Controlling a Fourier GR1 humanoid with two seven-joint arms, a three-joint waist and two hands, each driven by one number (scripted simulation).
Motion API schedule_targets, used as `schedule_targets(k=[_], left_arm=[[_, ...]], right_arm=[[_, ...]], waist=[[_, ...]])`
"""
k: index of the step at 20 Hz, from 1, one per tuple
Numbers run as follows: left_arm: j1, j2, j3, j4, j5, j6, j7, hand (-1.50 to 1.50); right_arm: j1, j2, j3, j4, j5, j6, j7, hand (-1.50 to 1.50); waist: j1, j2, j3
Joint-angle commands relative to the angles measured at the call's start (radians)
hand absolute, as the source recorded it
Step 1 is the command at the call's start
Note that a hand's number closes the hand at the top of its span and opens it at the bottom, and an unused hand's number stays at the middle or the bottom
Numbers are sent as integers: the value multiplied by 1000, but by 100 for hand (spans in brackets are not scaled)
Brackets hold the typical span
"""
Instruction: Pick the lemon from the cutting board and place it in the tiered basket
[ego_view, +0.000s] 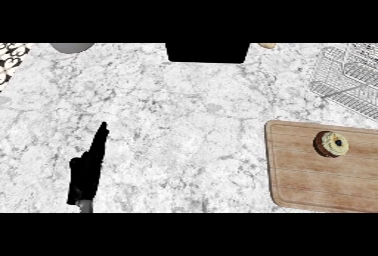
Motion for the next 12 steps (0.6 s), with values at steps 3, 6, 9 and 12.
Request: schedule_targets(k=[3, 6, 9, 12], left_arm=[[-17, -29, -13, 44, -18, 24, 17, 0], [9, -22, 2, 44, -7, 20, 14, 0], [51, -15, 4, 11, -1, 15, 4, 0], [65, 21, 29, -15, 27, -20, 9, 0]], right_arm=[[79, -114, -80, 15, -55, -110, 30, -150], [157, -245, -136, 52, -101, 7, 33, -150], [262, -316, -186, 89, -141, 74, 8, -150], [344, -370, -215, 114, -169, 175, -9, -150]], waist=[[-23, 0, -3], [-35, 2, 0], [-44, -2, 2], [-48, -5, 3]])
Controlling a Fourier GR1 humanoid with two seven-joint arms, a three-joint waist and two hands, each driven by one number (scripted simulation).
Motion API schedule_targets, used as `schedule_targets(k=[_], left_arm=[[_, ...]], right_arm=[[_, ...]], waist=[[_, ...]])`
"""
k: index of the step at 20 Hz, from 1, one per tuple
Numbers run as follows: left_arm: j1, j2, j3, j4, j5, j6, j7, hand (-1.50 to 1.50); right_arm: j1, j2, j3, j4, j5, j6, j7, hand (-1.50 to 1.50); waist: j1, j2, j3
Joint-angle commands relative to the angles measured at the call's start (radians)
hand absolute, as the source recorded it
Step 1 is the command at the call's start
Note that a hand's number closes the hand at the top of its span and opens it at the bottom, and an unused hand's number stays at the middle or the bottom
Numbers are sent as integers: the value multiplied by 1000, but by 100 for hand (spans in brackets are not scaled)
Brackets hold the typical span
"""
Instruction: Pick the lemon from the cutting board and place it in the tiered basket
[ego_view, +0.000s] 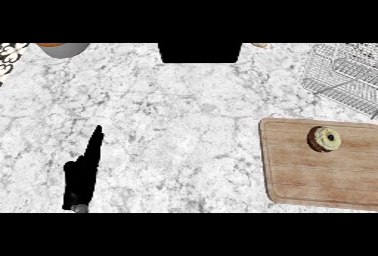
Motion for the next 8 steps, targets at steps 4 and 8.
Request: schedule_targets(k=[4, 8], left_arm=[[23, 2, 17, 1, 7, 9, 18, 0], [34, -20, 19, 29, 13, 18, -2, 0]], right_arm=[[222, -118, -84, 57, -74, 194, -68, -150], [310, -126, -116, 66, -106, 297, -126, -150]], waist=[[-29, -2, 2], [-43, -3, 3]])
